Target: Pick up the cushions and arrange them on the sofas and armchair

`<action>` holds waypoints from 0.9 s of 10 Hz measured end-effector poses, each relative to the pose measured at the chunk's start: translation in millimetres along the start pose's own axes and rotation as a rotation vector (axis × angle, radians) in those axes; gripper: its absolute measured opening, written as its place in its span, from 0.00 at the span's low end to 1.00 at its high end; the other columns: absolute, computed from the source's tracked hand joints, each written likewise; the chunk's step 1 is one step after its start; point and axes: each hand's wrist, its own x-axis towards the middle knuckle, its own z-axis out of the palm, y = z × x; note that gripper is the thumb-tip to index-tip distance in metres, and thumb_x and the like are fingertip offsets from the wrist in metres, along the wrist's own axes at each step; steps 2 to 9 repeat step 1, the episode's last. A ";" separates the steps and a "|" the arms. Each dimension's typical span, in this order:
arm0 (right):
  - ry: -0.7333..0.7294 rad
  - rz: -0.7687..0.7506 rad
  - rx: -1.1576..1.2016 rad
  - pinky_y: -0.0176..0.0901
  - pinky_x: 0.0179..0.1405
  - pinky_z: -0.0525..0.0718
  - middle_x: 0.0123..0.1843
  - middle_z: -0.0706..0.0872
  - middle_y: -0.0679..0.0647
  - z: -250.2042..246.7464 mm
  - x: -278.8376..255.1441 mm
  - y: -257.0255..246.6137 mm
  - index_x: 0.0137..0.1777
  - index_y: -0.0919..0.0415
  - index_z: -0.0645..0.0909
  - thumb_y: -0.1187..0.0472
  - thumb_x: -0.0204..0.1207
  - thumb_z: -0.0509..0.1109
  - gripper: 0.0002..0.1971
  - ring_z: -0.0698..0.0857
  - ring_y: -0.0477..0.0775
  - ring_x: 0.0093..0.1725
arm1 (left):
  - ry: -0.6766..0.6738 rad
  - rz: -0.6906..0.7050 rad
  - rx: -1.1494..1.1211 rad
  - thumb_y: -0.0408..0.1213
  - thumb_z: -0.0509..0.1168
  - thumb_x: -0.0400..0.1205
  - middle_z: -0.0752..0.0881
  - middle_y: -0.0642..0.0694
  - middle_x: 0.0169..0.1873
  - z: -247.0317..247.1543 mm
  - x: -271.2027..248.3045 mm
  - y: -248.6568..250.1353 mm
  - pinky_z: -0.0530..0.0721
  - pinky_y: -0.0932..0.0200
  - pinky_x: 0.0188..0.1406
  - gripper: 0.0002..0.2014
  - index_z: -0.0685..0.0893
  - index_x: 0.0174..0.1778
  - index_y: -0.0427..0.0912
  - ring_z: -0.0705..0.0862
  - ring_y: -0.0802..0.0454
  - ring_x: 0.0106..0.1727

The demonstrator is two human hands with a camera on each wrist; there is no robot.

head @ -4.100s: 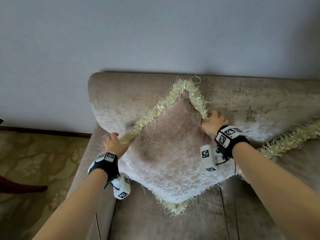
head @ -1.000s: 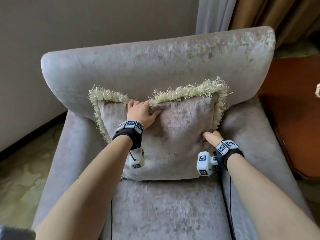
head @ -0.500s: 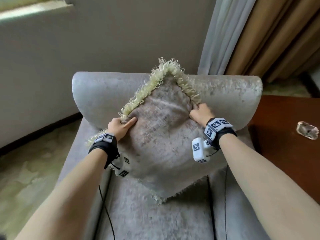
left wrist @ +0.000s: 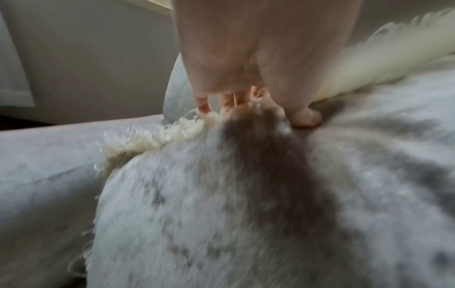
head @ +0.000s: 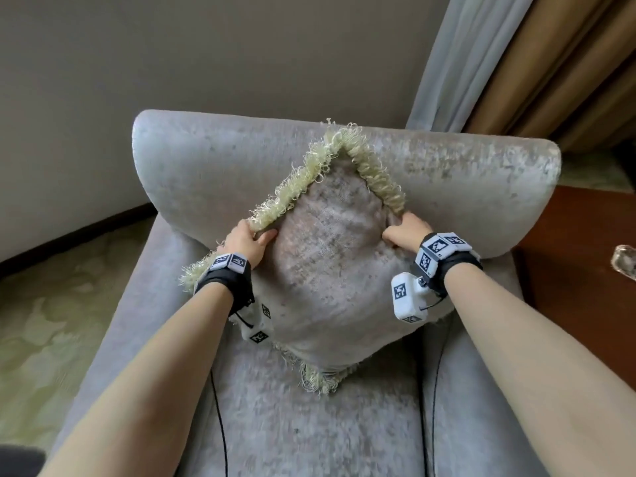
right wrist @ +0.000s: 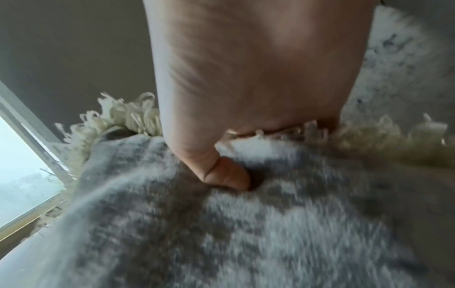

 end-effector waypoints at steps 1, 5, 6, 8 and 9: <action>0.018 -0.019 0.069 0.53 0.73 0.70 0.77 0.64 0.64 -23.3 -16.5 2.0 0.80 0.58 0.60 0.55 0.74 0.68 0.35 0.67 0.67 0.76 | 0.096 -0.015 -0.124 0.46 0.68 0.78 0.74 0.34 0.65 -32.2 -1.2 21.1 0.71 0.46 0.66 0.26 0.71 0.65 0.33 0.73 0.34 0.67; 0.018 -0.019 0.069 0.53 0.73 0.70 0.77 0.64 0.64 -23.3 -16.5 2.0 0.80 0.58 0.60 0.55 0.74 0.68 0.35 0.67 0.67 0.76 | 0.096 -0.015 -0.124 0.46 0.68 0.78 0.74 0.34 0.65 -32.2 -1.2 21.1 0.71 0.46 0.66 0.26 0.71 0.65 0.33 0.73 0.34 0.67; 0.018 -0.019 0.069 0.53 0.73 0.70 0.77 0.64 0.64 -23.3 -16.5 2.0 0.80 0.58 0.60 0.55 0.74 0.68 0.35 0.67 0.67 0.76 | 0.096 -0.015 -0.124 0.46 0.68 0.78 0.74 0.34 0.65 -32.2 -1.2 21.1 0.71 0.46 0.66 0.26 0.71 0.65 0.33 0.73 0.34 0.67; 0.018 -0.019 0.069 0.53 0.73 0.70 0.77 0.64 0.64 -23.3 -16.5 2.0 0.80 0.58 0.60 0.55 0.74 0.68 0.35 0.67 0.67 0.76 | 0.096 -0.015 -0.124 0.46 0.68 0.78 0.74 0.34 0.65 -32.2 -1.2 21.1 0.71 0.46 0.66 0.26 0.71 0.65 0.33 0.73 0.34 0.67; 0.018 -0.019 0.069 0.53 0.73 0.70 0.77 0.64 0.64 -23.3 -16.5 2.0 0.80 0.58 0.60 0.55 0.74 0.68 0.35 0.67 0.67 0.76 | 0.096 -0.015 -0.124 0.46 0.68 0.78 0.74 0.34 0.65 -32.2 -1.2 21.1 0.71 0.46 0.66 0.26 0.71 0.65 0.33 0.73 0.34 0.67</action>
